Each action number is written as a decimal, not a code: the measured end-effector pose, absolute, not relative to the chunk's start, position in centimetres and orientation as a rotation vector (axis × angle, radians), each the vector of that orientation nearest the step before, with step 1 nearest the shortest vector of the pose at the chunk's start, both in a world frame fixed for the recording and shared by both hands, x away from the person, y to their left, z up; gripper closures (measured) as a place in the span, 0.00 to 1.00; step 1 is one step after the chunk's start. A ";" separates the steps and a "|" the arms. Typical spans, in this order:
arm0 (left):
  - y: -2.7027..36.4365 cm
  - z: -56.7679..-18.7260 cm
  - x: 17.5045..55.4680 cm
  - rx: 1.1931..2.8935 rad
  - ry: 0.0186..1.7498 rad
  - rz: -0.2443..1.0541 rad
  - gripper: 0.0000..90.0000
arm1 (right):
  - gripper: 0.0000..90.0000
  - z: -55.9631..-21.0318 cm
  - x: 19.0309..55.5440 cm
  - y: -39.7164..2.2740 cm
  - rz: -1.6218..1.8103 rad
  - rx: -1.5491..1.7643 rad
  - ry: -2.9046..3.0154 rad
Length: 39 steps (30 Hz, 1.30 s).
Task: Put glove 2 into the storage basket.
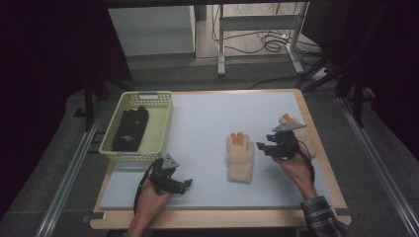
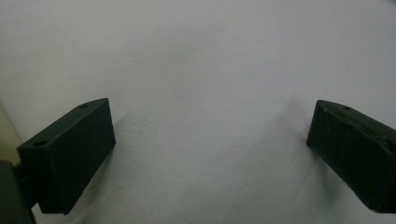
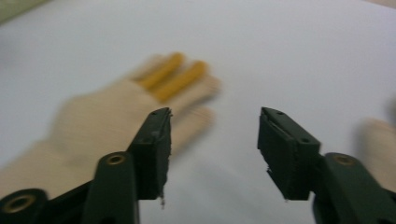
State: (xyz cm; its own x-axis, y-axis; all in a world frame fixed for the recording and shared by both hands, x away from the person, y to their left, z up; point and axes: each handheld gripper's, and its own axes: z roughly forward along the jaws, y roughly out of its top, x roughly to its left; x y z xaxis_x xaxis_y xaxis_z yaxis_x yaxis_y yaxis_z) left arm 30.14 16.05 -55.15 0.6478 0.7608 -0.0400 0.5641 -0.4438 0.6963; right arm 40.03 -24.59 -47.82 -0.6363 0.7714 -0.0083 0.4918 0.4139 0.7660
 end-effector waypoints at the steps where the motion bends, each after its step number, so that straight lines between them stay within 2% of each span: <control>1: 16.0 -55.2 30.1 2.171 1.024 0.365 0.01 | 0.56 -47.7 40.2 -25.6 1.056 1.112 2.292; 6: 16.0 -55.2 30.1 2.171 1.025 0.364 0.01 | 0.72 -47.2 41.1 -30.6 0.972 1.238 2.168; 10: 16.0 -55.2 30.1 2.171 1.025 0.364 0.01 | 0.78 -47.2 41.7 -34.3 0.938 1.338 2.083; 13: 16.0 -55.2 30.2 2.170 1.026 0.364 0.01 | 0.78 -47.6 42.1 -36.2 0.919 1.397 2.049; 17: 16.0 -55.2 30.2 2.170 1.026 0.364 0.01 | 0.67 -49.1 42.7 -37.8 0.900 1.459 2.029; 20: 16.0 -55.2 30.2 2.170 1.026 0.364 0.01 | 0.64 -50.3 43.1 -38.1 0.912 1.496 2.034; 21: 16.0 -55.2 30.2 2.170 1.026 0.364 0.01 | 0.68 -50.7 43.2 -38.2 0.906 1.506 2.038; 23: 16.0 -55.2 30.2 2.171 1.025 0.363 0.01 | 0.85 -51.3 43.3 -38.2 0.925 1.529 2.044; 25: 16.0 -55.2 30.2 2.170 1.026 0.364 0.01 | 0.94 -51.4 43.2 -38.1 0.944 1.544 2.043; 31: 16.0 -55.2 30.2 2.171 1.025 0.363 0.01 | 0.96 -50.3 42.7 -37.3 0.892 1.488 2.054; 39: 16.0 -55.2 30.2 2.171 1.025 0.363 0.01 | 0.96 -47.0 40.9 -35.2 0.956 1.382 2.071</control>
